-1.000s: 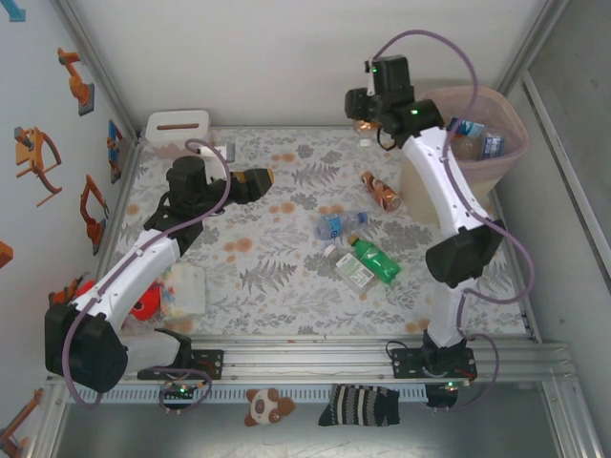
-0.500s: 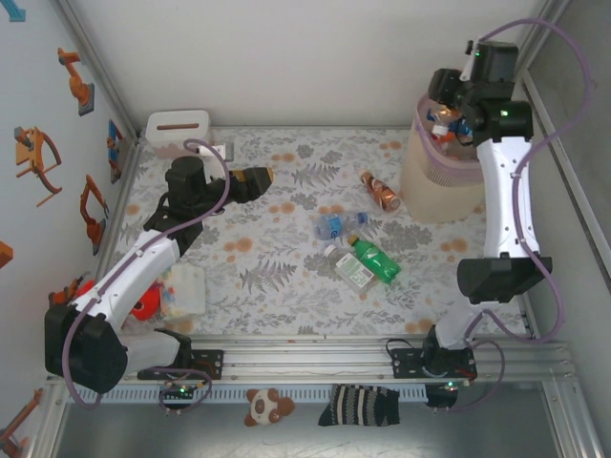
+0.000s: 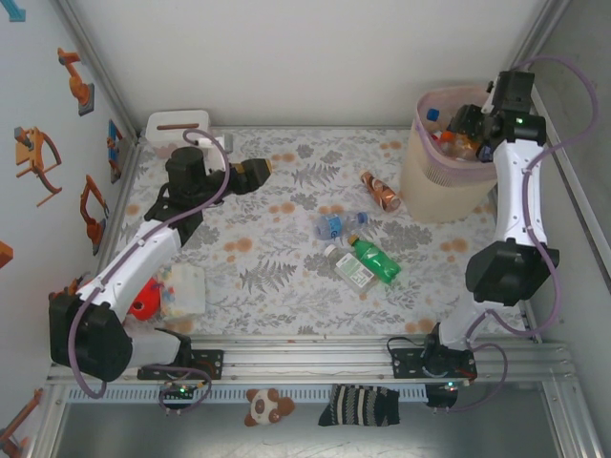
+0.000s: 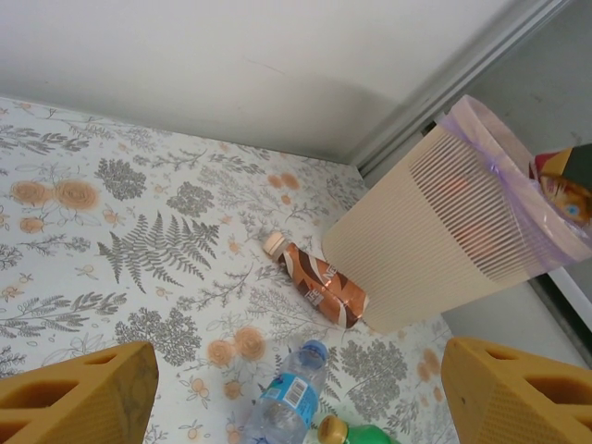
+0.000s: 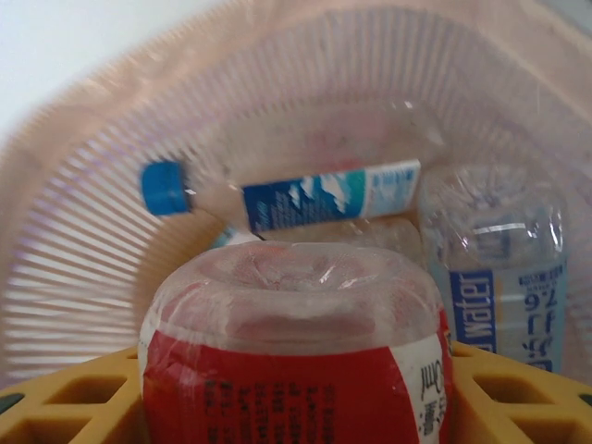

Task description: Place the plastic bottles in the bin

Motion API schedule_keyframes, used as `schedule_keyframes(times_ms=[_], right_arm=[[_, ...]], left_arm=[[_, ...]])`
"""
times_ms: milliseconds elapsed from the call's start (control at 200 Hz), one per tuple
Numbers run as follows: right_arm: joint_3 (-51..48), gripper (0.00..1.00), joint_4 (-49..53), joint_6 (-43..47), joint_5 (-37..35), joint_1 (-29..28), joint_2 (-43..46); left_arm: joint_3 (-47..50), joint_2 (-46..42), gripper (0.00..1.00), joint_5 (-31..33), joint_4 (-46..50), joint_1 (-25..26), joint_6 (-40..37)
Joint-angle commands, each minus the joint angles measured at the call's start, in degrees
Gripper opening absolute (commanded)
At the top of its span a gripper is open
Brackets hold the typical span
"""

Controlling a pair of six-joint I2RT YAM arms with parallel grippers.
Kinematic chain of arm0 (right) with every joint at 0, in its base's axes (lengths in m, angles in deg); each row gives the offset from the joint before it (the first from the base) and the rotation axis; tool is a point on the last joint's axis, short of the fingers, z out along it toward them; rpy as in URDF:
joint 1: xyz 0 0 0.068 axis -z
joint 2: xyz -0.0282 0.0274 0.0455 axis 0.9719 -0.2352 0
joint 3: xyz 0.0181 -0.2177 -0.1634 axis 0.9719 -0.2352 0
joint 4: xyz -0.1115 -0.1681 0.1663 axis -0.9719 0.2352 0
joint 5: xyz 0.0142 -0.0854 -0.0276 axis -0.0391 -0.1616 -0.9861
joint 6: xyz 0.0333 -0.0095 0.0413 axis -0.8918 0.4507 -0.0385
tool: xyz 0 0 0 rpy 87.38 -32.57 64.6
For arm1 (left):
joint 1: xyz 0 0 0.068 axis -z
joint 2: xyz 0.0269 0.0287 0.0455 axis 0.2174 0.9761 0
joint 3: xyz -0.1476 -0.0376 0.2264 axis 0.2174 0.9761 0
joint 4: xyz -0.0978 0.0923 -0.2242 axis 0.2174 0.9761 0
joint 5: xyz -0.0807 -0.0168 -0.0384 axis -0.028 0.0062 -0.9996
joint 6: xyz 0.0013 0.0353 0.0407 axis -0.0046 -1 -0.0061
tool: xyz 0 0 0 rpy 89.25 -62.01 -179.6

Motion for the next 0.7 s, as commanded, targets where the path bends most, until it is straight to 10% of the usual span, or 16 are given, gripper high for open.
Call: schedule_keyframes(times_ms=[0,696], right_arm=[[-1.05,0.60,0.71,1.44,-2.98,2.23,0.46],[3.26,0.76,3.82,2.34,-7.01,3.62,-0.78]], left_arm=[[-1.97,1.83,0.79,-0.79,0.15,-0.66,0.76],[-4.28,6.26,0.78,-3.55,-4.08,-3.39,4.48]])
